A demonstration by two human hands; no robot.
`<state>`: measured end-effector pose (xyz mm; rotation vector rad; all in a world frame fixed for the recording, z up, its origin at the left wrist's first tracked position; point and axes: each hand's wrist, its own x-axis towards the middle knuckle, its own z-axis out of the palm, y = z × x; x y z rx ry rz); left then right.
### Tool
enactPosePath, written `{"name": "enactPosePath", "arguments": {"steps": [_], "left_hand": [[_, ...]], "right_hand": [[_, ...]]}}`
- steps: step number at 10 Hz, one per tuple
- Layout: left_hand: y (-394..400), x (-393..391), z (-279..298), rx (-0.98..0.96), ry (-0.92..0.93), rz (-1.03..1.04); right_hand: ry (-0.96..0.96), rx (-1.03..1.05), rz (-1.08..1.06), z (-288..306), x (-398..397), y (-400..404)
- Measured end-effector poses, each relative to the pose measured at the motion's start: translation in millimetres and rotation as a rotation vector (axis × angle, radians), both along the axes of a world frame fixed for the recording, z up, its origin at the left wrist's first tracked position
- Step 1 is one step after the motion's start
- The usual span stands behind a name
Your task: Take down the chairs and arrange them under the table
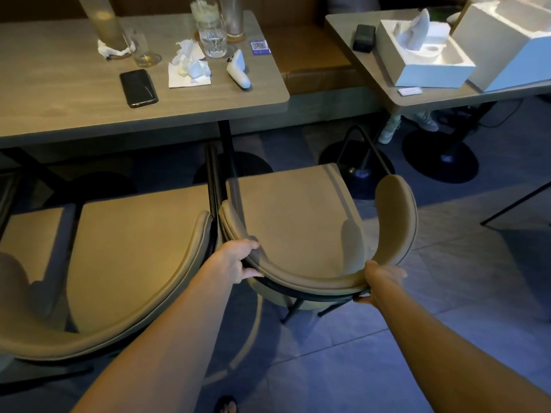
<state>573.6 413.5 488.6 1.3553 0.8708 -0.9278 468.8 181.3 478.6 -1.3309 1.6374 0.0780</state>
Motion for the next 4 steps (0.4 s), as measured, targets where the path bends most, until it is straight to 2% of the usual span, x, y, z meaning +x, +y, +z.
{"name": "enactPosePath", "arguments": {"steps": [1,2,4], "left_hand": [[-2.4,-8.3,2.1,-0.011,-0.060,0.021],[-0.8,-19.7,8.5,-0.023,-0.063,0.078],[27.5,-42.9,50.8,0.079,-0.141,-0.048]], "right_hand": [[0.021,0.083,0.047,11.3,-3.6,-1.2],[0.066,0.195,0.183,24.2,-10.1,-5.5],[-0.100,0.172,0.261,77.6,-23.5,10.3]]}}
